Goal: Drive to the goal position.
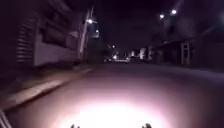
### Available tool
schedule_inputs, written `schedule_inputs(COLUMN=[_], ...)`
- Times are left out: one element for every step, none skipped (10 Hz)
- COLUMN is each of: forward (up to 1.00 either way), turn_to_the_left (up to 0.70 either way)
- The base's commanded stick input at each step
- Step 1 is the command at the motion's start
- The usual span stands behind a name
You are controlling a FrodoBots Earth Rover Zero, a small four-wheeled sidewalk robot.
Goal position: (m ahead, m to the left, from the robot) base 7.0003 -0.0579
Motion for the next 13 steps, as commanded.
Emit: schedule_inputs(forward=[0.50,0.50,0.50,0.50,0.50,0.50,0.50,0.50,0.50,0.50,0.50,0.50,0.50], turn_to_the_left=[0.00,0.00,0.00,0.00,0.00,0.00,0.00,0.00,0.00,0.00,0.00,0.00,0.00])
